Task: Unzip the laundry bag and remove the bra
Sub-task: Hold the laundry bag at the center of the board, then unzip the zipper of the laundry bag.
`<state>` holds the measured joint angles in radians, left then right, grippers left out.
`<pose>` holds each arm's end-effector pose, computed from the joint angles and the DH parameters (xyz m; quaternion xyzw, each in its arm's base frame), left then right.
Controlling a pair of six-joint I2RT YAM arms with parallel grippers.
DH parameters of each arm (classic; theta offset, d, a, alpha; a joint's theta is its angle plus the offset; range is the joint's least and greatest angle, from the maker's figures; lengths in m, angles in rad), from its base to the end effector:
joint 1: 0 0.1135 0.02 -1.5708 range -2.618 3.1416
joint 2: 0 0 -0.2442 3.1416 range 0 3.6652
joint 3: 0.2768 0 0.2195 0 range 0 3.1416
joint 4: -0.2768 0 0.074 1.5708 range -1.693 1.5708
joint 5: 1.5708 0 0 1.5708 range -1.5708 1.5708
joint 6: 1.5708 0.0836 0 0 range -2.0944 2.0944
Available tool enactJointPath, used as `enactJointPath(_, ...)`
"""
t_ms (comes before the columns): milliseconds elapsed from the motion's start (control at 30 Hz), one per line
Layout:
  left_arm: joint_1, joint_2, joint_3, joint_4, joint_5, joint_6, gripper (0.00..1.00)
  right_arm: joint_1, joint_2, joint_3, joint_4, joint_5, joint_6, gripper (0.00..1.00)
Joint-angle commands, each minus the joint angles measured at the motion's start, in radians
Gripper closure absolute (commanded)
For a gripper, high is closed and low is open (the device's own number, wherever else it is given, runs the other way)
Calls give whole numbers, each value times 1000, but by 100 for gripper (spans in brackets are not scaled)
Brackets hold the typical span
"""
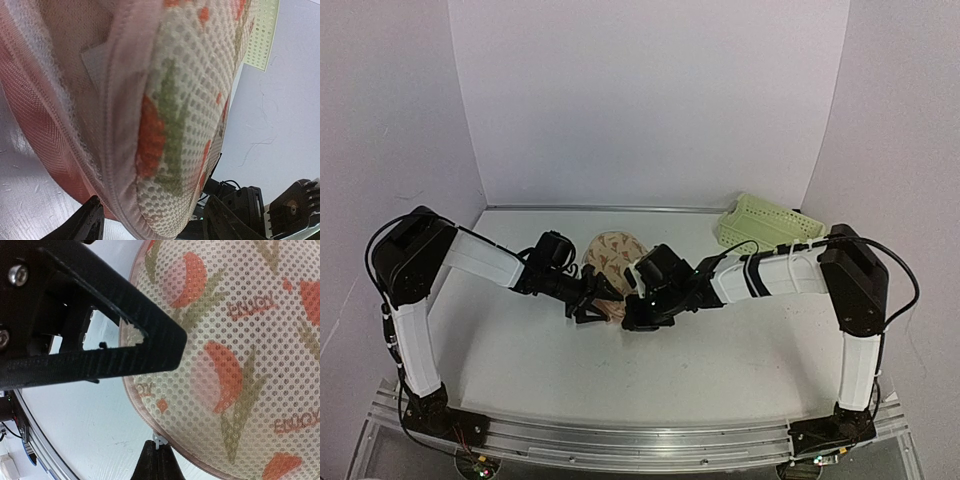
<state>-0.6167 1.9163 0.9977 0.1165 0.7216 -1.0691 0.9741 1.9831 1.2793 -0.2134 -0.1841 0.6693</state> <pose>0.2728 -0.2611 0.1136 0.0655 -0.8749 0.4796 0.0109 0.2192 0.3499 0.1223 -0.1723 0.9277 0.2934 0.1539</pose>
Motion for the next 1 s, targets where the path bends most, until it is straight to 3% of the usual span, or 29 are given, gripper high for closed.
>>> enactJointPath(0, -5, 9, 14, 71, -11, -27, 33, 4, -74, -4, 22, -12, -18, 100)
enactJointPath(167, -8, 20, 28, 82, -7, -39, 38, 6, -90, -9, 23, -19, -19, 100)
enactJointPath(300, -9, 24, 37, 90, -5, -47, 47, 9, -100, -17, 23, -21, -21, 100)
enactJointPath(633, -9, 18, 44, 97, -10, -58, 99, 10, -109, -50, 26, -17, -21, 100)
enactJointPath(967, -9, -10, 31, 97, -9, -37, 100, 9, -181, -169, 28, 37, -15, 100)
